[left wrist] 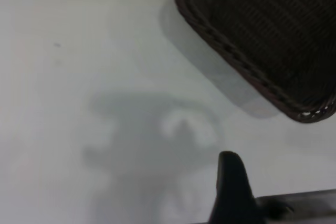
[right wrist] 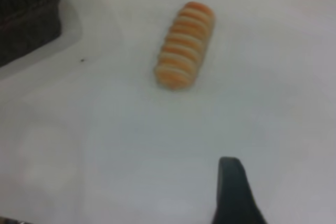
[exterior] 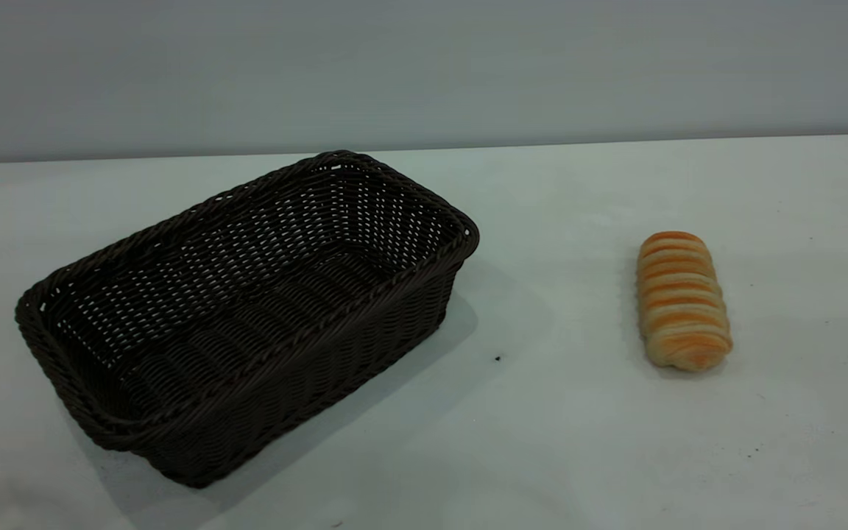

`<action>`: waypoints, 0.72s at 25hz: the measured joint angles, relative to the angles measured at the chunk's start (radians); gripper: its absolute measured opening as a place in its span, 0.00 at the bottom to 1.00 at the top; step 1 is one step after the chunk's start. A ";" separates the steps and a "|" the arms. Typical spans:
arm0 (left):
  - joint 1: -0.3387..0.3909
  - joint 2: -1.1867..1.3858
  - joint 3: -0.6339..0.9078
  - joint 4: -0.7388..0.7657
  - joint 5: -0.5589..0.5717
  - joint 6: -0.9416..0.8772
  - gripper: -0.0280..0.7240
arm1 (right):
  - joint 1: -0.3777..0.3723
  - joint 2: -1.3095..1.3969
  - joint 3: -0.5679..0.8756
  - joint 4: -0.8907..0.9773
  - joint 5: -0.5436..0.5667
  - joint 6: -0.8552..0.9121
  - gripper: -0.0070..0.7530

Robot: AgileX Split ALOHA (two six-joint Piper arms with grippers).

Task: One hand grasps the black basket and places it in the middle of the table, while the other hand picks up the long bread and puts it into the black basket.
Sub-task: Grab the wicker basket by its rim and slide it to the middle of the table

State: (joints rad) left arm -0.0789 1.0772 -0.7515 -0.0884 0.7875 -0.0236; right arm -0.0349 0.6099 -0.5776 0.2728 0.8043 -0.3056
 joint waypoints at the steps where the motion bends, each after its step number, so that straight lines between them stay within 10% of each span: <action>1: -0.016 0.062 -0.024 -0.012 -0.010 0.000 0.75 | 0.000 0.028 0.000 0.020 -0.013 -0.017 0.61; 7: -0.140 0.414 -0.122 0.004 -0.057 -0.100 0.72 | 0.000 0.081 0.000 0.057 -0.032 -0.079 0.61; 18: -0.144 0.576 -0.126 0.054 -0.198 -0.707 0.67 | 0.000 0.081 0.000 0.060 -0.047 -0.087 0.61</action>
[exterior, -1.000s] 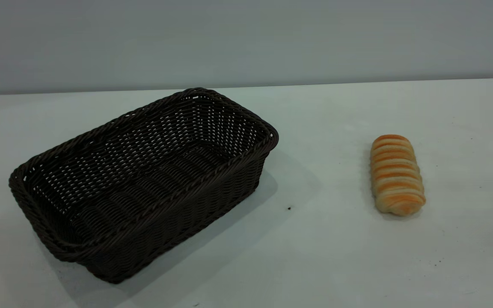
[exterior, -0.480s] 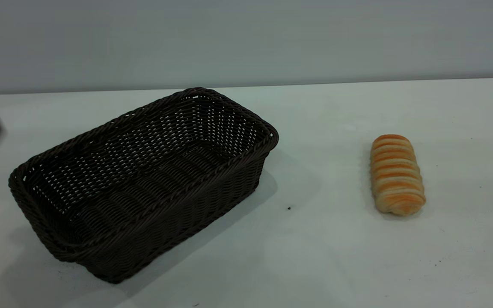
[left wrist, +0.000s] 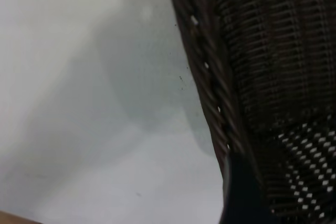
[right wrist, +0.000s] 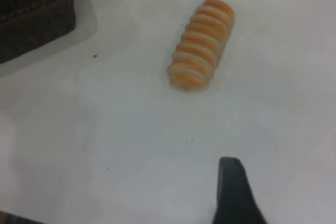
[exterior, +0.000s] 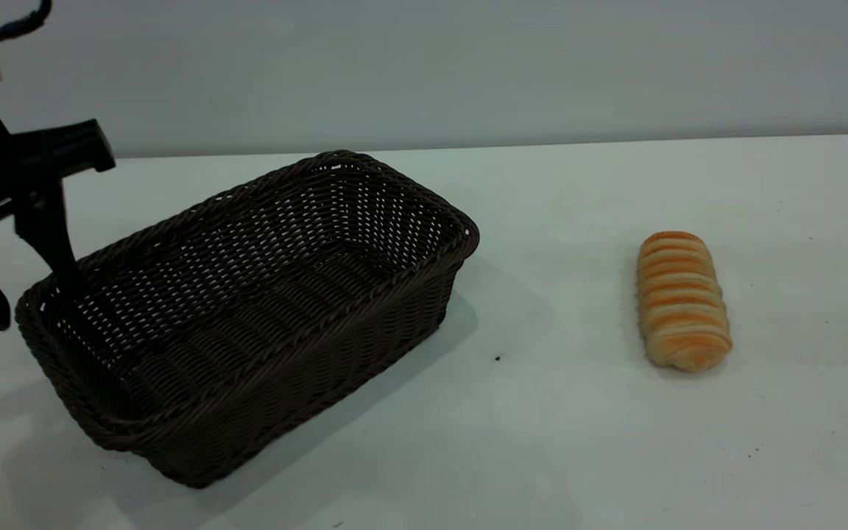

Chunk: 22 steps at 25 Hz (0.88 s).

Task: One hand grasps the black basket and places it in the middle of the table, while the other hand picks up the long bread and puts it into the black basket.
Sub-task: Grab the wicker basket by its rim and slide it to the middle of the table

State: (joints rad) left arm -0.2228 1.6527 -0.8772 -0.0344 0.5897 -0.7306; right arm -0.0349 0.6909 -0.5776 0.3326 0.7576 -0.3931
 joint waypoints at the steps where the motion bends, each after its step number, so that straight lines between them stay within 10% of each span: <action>1: 0.000 0.010 0.000 0.000 -0.001 -0.019 0.67 | 0.000 0.000 0.000 0.000 -0.003 0.000 0.61; 14: 0.000 0.155 -0.001 0.001 -0.027 -0.136 0.67 | 0.000 0.000 0.000 0.000 -0.010 -0.001 0.61; 22: 0.000 0.330 -0.007 0.003 -0.232 -0.133 0.61 | 0.000 0.000 0.000 0.000 -0.010 -0.001 0.61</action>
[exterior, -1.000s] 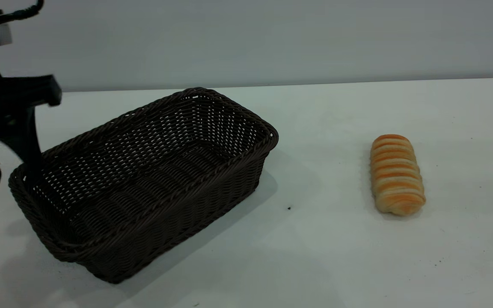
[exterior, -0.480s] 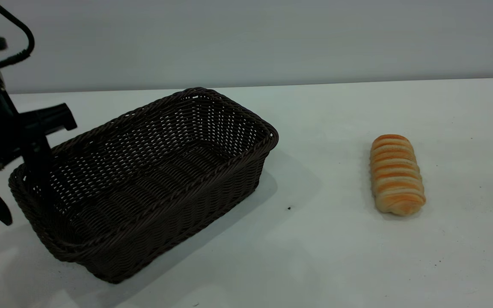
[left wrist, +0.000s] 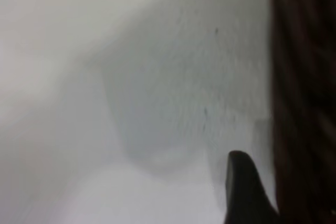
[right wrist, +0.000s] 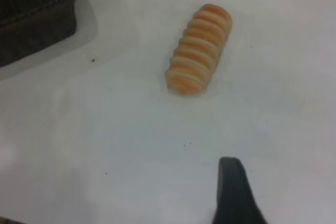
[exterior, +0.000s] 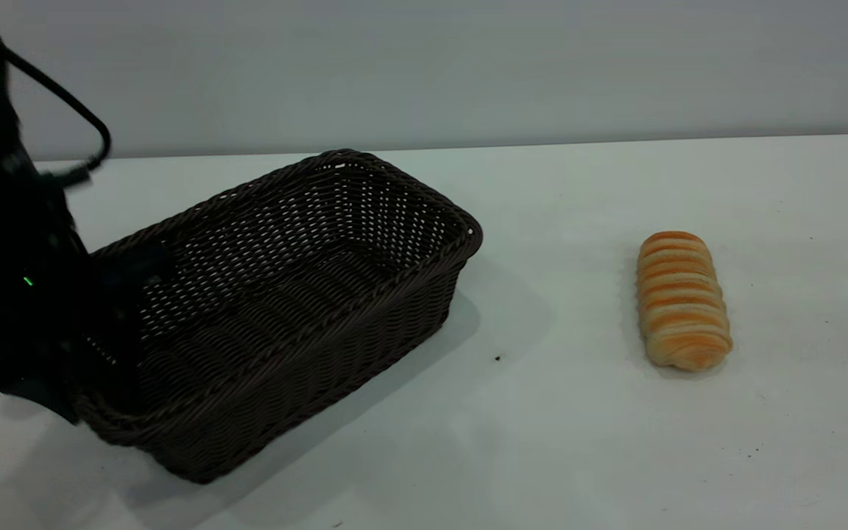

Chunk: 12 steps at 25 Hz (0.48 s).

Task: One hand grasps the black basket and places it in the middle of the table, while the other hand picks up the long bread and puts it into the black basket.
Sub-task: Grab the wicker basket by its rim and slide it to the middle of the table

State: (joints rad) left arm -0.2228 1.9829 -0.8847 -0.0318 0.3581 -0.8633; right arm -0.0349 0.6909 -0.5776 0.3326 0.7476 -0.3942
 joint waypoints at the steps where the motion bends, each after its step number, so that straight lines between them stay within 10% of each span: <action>1: 0.000 0.020 0.000 0.000 -0.022 0.002 0.56 | 0.000 0.000 0.000 0.000 0.000 0.000 0.61; 5: 0.001 0.050 -0.005 -0.016 -0.081 -0.010 0.28 | 0.000 0.000 0.000 0.000 0.000 0.000 0.61; 12: 0.000 -0.012 -0.034 -0.021 -0.113 0.153 0.24 | 0.000 0.000 0.000 -0.004 0.002 0.000 0.61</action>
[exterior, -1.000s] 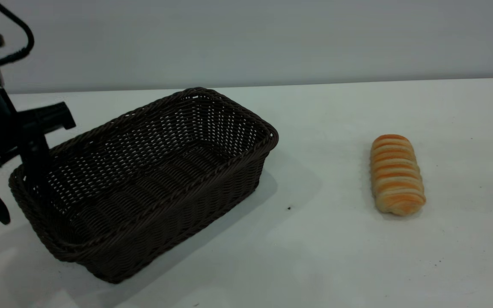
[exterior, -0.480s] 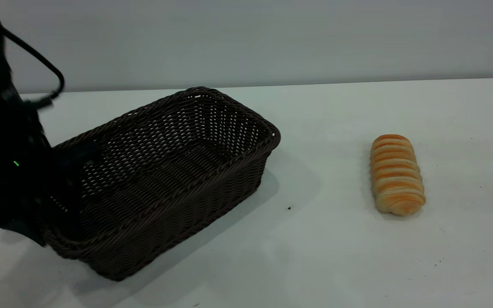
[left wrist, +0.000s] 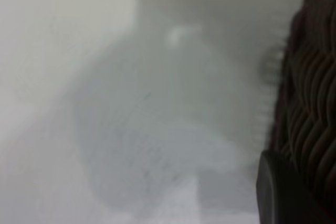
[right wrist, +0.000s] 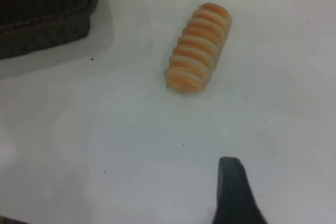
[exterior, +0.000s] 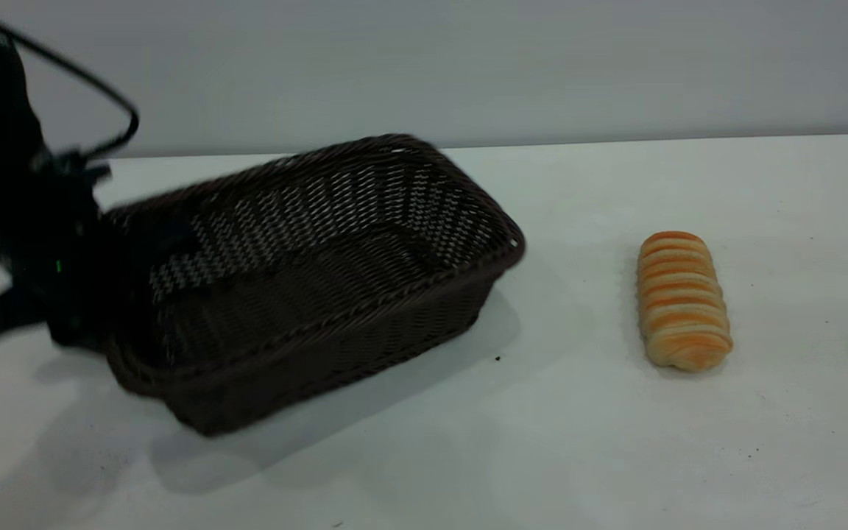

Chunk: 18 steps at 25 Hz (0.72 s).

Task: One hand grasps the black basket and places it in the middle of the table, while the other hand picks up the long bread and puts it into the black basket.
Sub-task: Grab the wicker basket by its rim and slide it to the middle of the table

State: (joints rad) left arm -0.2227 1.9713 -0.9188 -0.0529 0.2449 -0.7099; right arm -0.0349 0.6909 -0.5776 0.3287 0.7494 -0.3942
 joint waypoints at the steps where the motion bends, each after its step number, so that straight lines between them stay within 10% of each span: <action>1: 0.000 -0.009 -0.030 0.001 0.022 0.074 0.24 | 0.000 0.000 0.000 0.000 0.001 0.000 0.61; 9: 0.000 0.089 -0.345 -0.084 0.271 0.556 0.23 | 0.000 0.000 0.000 -0.008 0.004 0.000 0.61; 18: 0.000 0.251 -0.419 -0.119 0.299 0.528 0.23 | 0.000 0.000 0.000 -0.013 0.021 0.000 0.61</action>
State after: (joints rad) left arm -0.2227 2.2224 -1.3376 -0.1722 0.5442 -0.1819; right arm -0.0349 0.6909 -0.5776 0.3162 0.7706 -0.3942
